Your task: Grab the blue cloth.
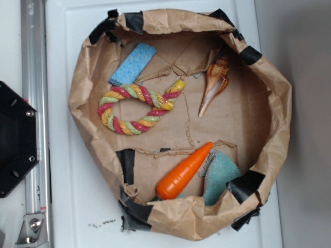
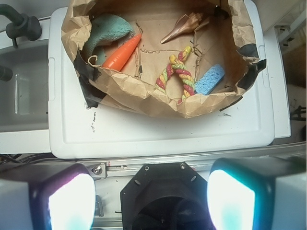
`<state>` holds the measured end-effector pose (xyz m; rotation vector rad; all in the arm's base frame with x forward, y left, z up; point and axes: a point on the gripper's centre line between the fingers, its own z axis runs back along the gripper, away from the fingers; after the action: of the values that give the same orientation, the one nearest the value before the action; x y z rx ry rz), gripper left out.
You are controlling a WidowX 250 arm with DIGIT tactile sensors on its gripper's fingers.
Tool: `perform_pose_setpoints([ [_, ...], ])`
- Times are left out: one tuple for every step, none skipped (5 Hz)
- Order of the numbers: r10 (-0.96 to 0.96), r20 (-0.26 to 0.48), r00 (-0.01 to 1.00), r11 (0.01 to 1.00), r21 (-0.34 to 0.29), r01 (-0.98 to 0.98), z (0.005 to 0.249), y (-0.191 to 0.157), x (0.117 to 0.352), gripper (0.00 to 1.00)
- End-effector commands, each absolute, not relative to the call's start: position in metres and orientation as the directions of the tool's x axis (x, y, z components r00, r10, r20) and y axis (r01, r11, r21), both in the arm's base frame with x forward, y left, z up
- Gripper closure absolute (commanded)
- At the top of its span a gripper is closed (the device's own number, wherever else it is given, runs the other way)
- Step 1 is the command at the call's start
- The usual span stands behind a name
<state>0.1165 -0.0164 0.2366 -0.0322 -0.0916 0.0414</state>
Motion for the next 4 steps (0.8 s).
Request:
perform_pose_setpoints([
  [0.043, 0.091, 0.995, 0.999, -0.034, -0.04, 0.237, -0.016, 0.116, 0.0],
  [0.087, 0.065, 0.994, 0.995, 0.044, -0.09, 0.187, 0.008, 0.166, 0.0],
  [0.128, 0.067, 0.99, 0.991, 0.025, -0.13, 0.136, 0.017, 0.216, 0.0],
  [0.073, 0.1, 0.992, 0.997, 0.004, -0.074, 0.103, 0.009, 0.267, 0.0],
])
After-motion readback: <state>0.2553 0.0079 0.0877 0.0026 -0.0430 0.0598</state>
